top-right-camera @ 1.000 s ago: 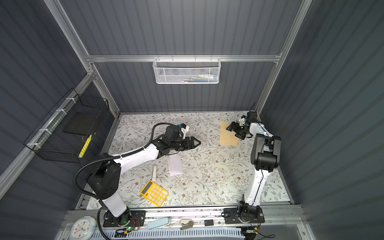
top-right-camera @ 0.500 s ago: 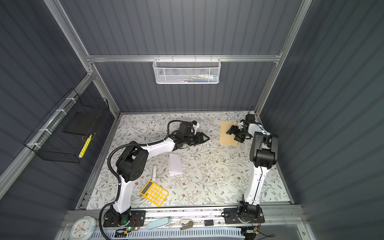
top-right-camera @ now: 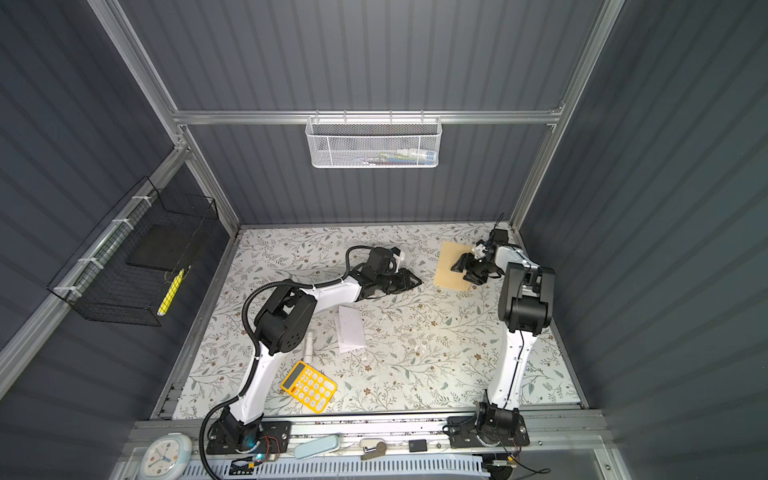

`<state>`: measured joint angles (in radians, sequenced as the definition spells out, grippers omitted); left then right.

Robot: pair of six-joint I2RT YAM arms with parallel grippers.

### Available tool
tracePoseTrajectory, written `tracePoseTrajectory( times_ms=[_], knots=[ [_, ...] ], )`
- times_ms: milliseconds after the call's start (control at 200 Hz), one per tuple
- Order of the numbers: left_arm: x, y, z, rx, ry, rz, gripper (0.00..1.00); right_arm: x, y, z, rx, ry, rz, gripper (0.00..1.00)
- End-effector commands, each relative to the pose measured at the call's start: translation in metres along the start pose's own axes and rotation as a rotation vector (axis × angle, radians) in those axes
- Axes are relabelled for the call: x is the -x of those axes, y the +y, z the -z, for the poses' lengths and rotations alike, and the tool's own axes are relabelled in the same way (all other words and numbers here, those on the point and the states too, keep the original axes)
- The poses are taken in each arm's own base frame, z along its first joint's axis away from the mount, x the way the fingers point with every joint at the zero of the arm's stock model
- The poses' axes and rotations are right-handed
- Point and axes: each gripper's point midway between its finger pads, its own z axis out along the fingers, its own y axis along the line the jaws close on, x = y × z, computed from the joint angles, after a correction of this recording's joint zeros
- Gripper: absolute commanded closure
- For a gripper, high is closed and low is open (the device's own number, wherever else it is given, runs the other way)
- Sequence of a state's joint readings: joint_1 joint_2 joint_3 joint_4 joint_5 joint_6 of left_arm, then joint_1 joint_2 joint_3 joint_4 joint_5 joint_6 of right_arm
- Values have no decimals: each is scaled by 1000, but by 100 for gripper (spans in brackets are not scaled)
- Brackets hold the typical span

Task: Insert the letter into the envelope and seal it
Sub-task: 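Lower the right gripper onto the tan envelope while left gripper reaches toward it, then drag the tan envelope with the right gripper toward the left gripper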

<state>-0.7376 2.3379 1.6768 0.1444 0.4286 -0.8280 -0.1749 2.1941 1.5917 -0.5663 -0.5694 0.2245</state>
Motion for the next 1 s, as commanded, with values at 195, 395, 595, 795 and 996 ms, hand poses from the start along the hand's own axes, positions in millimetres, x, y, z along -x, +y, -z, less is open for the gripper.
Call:
tracePoseTrajectory(
  times_ms=[195,395,595,795,996],
  knots=[
    [2,12,19,11,-3,1,72,-51,-1,-7,-148,156,66,51],
    [-10,18,44,30,1,-2,73,-70,6,-8,-195,205,101,63],
    [-26,30,71,58,6,11,73,-91,2,-4,-281,245,151,63],
    [-26,26,103,77,-21,-6,73,-127,3,2,-401,296,249,60],
    [-32,24,121,102,-24,-24,73,-174,19,1,-425,363,343,58]
  ],
)
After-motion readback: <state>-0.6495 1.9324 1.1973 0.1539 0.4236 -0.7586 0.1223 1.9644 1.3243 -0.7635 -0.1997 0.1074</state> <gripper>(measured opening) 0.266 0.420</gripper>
